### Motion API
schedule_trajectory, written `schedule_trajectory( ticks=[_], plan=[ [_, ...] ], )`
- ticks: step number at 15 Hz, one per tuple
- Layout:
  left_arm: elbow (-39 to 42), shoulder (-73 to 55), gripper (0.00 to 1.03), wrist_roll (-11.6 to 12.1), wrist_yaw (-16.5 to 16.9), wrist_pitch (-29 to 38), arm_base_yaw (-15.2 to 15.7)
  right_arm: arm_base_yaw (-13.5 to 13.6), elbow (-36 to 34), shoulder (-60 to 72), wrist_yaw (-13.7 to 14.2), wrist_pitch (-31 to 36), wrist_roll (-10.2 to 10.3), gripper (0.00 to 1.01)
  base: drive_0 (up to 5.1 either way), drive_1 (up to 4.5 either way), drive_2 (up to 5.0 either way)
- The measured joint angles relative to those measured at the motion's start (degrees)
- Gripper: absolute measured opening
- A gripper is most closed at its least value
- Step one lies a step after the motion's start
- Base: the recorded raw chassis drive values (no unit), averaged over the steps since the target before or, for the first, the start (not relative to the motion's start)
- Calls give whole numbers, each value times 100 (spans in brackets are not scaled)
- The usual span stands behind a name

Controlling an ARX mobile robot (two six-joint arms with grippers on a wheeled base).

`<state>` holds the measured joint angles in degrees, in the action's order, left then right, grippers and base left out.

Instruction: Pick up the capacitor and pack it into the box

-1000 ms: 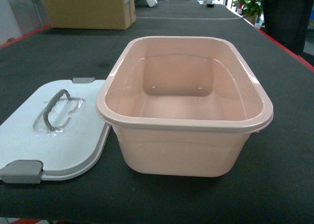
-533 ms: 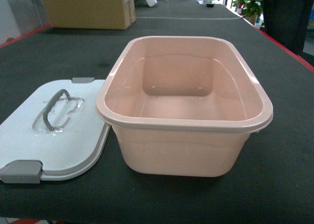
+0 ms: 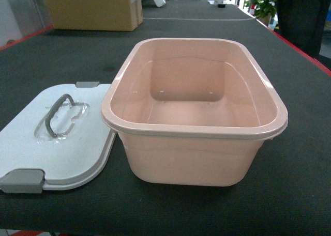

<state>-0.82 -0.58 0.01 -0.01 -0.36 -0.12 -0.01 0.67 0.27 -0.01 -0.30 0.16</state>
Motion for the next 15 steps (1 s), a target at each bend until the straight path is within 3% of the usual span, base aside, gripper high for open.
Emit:
schedule_trajectory(
  ticks=[1, 2, 4, 5, 6, 8, 13, 15],
  plan=[
    [0, -7, 43, 4, -63, 4, -9, 0, 0, 0, 0, 0, 0, 98, 0, 0, 0],
    [-4, -457, 43, 70, -848, 573, -50, 0, 0, 0, 11, -2, 0, 98, 0, 0, 0],
    [-85, -2315, 43, 155, 22, 2334, 1613, 0, 0, 0, -2, 0, -2, 98, 0, 0, 0],
    [-317, -3589, 43, 179, 664, 3526, 1923, 0, 0, 0, -2, -2, -2, 98, 0, 0, 0],
    [-743, -4647, 43, 225, 931, 4411, 1491, 0, 0, 0, -2, 0, -2, 98, 0, 0, 0],
    [-1720, -6288, 43, 310, 734, 5316, 531, 0, 0, 0, -2, 0, 0, 98, 0, 0, 0],
    [-3915, -8867, 43, 289, -339, 5528, -1917, 0, 0, 0, -2, 0, 0, 98, 0, 0, 0],
    [-4610, -9630, 43, 190, -590, 5355, -2566, 0, 0, 0, -2, 0, 0, 98, 0, 0, 0]
  ],
)
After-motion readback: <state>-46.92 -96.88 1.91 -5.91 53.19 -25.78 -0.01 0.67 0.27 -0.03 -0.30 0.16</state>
